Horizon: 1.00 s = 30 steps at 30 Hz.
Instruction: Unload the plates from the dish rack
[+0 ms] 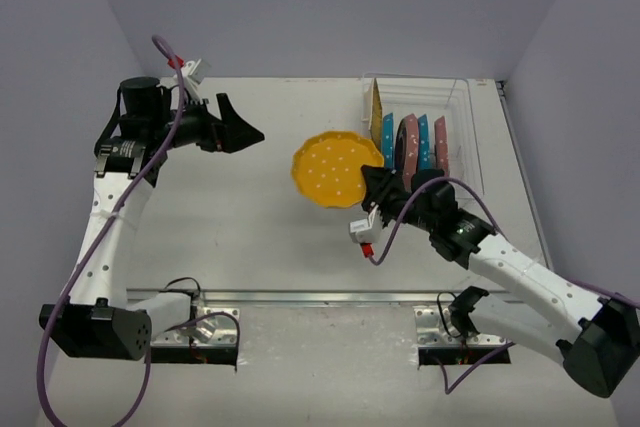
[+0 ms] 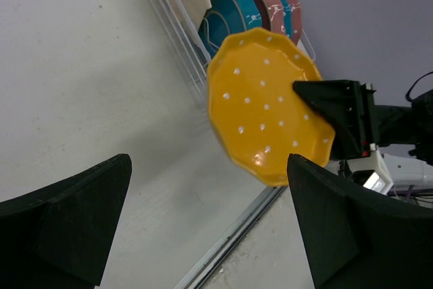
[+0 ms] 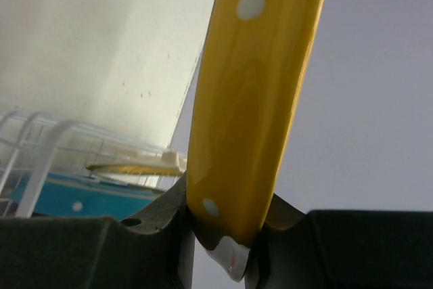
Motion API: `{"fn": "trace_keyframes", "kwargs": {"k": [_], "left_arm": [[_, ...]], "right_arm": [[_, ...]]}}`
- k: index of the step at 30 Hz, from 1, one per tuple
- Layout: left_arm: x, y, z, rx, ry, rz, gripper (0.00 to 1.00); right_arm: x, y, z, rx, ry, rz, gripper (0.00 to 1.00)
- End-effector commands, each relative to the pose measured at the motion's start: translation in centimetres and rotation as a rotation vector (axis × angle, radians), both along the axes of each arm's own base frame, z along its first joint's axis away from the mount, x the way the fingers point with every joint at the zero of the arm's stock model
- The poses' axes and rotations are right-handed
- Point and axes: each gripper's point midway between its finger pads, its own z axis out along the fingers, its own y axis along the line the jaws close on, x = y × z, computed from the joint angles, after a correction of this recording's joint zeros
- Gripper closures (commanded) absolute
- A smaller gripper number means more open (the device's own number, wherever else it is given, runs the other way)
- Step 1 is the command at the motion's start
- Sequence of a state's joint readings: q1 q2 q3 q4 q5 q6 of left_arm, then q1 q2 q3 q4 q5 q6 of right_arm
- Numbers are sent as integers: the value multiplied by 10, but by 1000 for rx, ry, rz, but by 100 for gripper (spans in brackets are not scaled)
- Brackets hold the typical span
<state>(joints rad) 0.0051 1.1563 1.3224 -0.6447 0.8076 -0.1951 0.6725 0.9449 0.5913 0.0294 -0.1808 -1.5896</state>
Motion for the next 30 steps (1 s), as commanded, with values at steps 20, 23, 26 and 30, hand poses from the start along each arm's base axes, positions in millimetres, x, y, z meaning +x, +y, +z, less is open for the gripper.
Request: {"fn": "trace_keyframes", "kwargs": {"k": [20,23,26,30], "left_arm": [[-56,-37,-81,46,156,-487,32],[-64,-37,-93,57,193,-511,35],[-70,-37,-106,62,224,-537,45],[-71,-38,-107,42,234,-550,75]], "right_arm": [[-43,87,125,207,-618,221,100],[-40,88,127,216,-601,209,100],[-38,90,126,222,-592,207,100],[-40,89,124,225,-597,214,100]]}}
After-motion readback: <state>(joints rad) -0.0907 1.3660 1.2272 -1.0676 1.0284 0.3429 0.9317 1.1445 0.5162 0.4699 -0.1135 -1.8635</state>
